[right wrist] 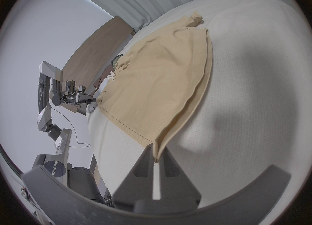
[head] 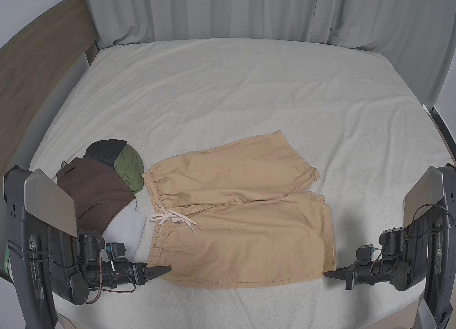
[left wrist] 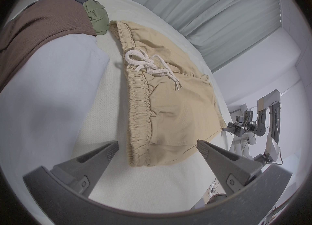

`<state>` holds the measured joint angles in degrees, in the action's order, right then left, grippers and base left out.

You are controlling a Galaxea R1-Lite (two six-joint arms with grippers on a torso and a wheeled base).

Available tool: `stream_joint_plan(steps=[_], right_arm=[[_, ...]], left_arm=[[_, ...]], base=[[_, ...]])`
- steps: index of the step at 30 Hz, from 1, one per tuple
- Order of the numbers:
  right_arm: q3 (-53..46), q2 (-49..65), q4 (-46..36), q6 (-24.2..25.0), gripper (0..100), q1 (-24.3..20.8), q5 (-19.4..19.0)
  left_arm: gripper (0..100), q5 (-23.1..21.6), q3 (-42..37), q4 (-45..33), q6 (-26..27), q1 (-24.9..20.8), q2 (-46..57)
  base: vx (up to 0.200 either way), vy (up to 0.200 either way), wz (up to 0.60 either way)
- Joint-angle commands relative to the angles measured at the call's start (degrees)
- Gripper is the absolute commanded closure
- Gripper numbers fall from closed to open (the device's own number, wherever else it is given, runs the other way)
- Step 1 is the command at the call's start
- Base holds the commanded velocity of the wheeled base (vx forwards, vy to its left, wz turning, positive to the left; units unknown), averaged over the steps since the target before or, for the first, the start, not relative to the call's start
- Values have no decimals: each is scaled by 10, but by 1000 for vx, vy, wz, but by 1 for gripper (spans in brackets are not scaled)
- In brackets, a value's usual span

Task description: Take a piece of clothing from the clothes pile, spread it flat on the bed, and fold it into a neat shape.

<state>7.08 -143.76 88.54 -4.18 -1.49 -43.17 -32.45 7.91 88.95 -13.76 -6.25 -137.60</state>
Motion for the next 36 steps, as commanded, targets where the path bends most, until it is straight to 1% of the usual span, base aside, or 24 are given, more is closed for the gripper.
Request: stream_joint_plan(steps=[1, 19, 24, 29, 30, 36], right_arm=[[2, -3, 1, 0, 100, -1, 0], [2, -5, 1, -1, 100, -1, 0], [2, -6, 1, -1, 100, 0, 0], [2, -6, 1, -1, 100, 0, 0], [3, -6, 1, -1, 100, 0, 0], [4, -6, 1, -1, 100, 0, 0]], left_arm=[[0, 0, 0, 1, 0, 0, 0], [0, 1, 0, 0, -1, 0, -2], [0, -9, -13, 0, 1, -2, -3], [0, -10, -4, 1, 2, -2, -13], [100, -9, -2, 1, 2, -2, -14], [100, -8, 8, 1, 1, 1, -22]], base=[[0, 0, 0], [0, 0, 0], [0, 0, 0], [0, 0, 0], [0, 0, 0], [0, 0, 0]])
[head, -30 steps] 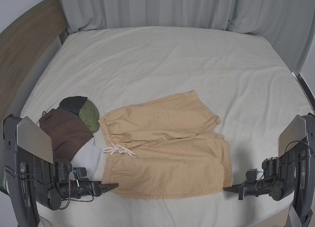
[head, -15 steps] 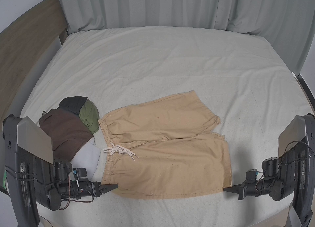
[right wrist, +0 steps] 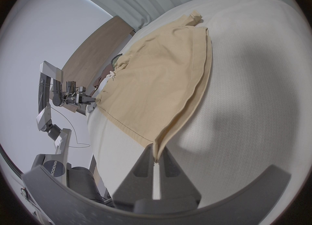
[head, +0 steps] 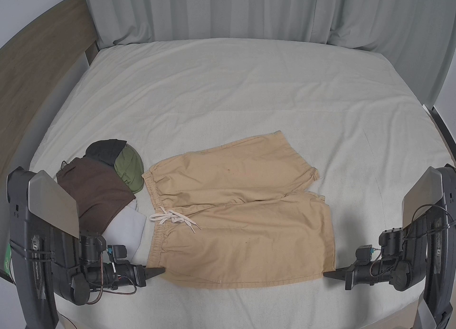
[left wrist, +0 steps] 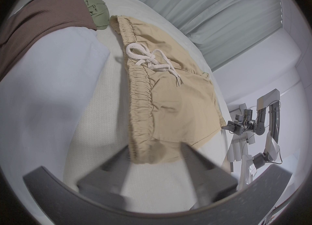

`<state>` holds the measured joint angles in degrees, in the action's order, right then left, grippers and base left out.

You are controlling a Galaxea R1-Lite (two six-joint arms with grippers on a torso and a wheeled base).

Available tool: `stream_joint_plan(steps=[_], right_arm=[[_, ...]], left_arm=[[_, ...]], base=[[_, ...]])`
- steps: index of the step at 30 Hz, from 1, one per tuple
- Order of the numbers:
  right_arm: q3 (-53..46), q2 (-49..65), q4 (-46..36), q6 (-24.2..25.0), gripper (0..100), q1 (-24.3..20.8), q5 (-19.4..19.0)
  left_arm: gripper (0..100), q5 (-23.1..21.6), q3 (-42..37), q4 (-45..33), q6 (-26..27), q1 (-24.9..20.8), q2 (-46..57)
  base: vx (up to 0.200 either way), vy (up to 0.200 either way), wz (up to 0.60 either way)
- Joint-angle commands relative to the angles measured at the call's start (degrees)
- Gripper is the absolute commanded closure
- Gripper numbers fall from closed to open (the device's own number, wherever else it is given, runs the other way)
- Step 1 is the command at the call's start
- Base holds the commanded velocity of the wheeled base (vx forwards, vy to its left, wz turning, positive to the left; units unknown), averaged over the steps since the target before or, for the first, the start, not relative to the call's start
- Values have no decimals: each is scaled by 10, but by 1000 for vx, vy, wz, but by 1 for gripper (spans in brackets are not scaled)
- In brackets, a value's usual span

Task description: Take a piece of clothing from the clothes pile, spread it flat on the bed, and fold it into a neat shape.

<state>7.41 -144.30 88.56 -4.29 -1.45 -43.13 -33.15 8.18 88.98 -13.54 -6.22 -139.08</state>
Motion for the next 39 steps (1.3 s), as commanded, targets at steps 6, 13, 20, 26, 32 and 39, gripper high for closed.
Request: stream_joint_plan(steps=[6, 13, 20, 26, 32, 39], right_arm=[[1, -1, 0, 0, 100, 0, 0], [-2, 2, 1, -3, 100, 4, 1], [-29, 11, 1, -8, 100, 3, 2], [-41, 14, 1, -13, 100, 5, 2], [-44, 16, 1, -15, 100, 5, 2], [-32, 33, 1, -13, 100, 5, 1]], left_arm=[[100, -2, 8, 1, -1, 2, -9], [100, -2, 5, 1, -1, 2, -8], [100, -7, -19, 1, 3, 3, -4], [100, -17, -48, 0, 43, 7, -7], [100, -21, -62, 0, 64, 14, -9], [100, -39, -51, 1, 63, 9, 8]], base=[[0, 0, 0], [0, 0, 0], [0, 0, 0], [0, 0, 0], [0, 0, 0], [0, 0, 0]])
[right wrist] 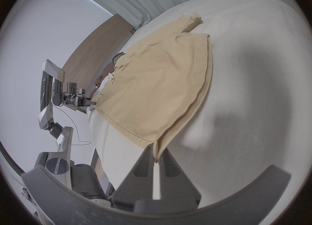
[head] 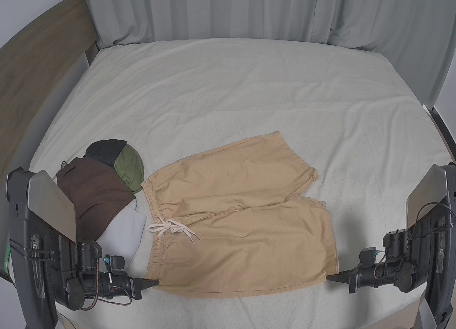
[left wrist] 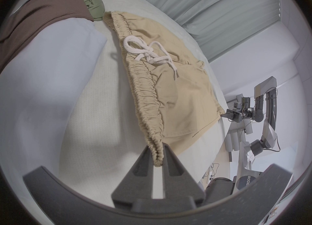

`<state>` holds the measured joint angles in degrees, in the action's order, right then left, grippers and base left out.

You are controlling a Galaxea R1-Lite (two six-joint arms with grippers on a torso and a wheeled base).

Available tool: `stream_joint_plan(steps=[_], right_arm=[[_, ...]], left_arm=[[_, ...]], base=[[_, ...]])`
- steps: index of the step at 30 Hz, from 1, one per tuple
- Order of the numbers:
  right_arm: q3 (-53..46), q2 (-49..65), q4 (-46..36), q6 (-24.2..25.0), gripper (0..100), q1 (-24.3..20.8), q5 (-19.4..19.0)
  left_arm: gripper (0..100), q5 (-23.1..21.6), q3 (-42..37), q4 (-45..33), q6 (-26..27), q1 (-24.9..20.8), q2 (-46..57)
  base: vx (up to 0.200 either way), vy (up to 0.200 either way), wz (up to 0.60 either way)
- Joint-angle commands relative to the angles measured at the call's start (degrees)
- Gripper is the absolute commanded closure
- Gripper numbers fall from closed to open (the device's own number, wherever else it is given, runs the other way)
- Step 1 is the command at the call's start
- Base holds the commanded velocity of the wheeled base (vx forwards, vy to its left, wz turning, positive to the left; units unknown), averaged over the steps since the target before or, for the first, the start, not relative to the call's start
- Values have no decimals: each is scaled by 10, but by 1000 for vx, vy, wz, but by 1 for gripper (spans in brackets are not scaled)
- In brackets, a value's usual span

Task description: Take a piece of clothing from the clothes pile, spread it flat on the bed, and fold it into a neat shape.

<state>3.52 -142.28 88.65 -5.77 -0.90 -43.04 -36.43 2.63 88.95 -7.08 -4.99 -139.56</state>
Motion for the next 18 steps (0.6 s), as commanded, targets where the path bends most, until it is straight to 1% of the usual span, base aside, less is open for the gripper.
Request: stream_joint_plan(steps=[1, 6, 7, 10, 12, 13, 15, 18], right_arm=[[7, 13, 0, 1, 100, -1, 0], [18, 38, 0, 7, 100, -2, -1], [19, 49, 0, 10, 100, -2, -1], [26, 70, 0, 28, 100, -7, -1], [30, 83, 0, 44, 100, -8, -1], [30, 83, 0, 44, 100, -8, -1], [39, 99, 0, 72, 100, -9, -1], [44, 108, 0, 89, 100, -16, -1]], left_arm=[[100, -7, 4, 1, -1, -4, 13], [100, -10, 16, 1, -18, -6, 49], [100, -10, 20, 1, -33, -9, 61], [100, -10, 32, 1, -58, -13, 76], [100, -9, 37, 1, -70, -13, 85], [100, -9, 37, 1, -70, -13, 85], [100, -8, 44, 1, -86, -13, 94], [100, -8, 50, 1, -95, -13, 100]], base=[[0, 0, 0], [0, 0, 0], [0, 0, 0], [0, 0, 0], [0, 0, 0], [0, 0, 0], [0, 0, 0], [0, 0, 0]])
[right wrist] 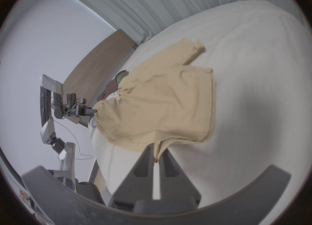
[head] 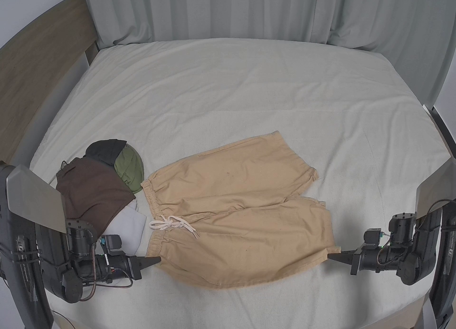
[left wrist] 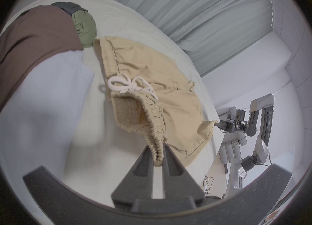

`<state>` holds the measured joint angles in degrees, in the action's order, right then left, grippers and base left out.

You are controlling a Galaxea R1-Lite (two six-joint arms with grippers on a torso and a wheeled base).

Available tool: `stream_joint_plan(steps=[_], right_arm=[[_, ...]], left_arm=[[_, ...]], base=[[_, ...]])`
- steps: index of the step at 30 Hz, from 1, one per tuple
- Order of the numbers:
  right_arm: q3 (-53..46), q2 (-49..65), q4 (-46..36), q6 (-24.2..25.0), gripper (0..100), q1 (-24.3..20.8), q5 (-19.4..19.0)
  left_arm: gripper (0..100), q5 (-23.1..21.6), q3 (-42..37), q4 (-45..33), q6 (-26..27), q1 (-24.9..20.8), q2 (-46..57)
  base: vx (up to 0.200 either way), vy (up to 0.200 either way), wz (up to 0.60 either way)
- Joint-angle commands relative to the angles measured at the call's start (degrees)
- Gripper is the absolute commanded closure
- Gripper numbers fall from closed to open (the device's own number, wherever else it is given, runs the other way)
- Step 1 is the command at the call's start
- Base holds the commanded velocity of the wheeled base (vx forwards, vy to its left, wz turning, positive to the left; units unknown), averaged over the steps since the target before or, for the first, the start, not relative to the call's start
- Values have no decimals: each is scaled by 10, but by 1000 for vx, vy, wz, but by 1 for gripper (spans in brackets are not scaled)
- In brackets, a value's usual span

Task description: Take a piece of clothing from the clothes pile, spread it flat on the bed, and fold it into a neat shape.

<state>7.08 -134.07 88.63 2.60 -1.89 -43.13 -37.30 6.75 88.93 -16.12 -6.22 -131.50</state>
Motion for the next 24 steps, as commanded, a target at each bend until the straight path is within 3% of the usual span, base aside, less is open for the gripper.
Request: stream_joint_plan(steps=[1, 24], right_arm=[[12, 35, 1, 17, 100, -11, 0], [59, 78, 1, 95, 100, -22, 2]], left_arm=[[100, 1, 12, 1, -10, 0, 24], [100, 7, 42, 1, -39, 4, 27]], base=[[0, 0, 0], [0, 0, 0]])
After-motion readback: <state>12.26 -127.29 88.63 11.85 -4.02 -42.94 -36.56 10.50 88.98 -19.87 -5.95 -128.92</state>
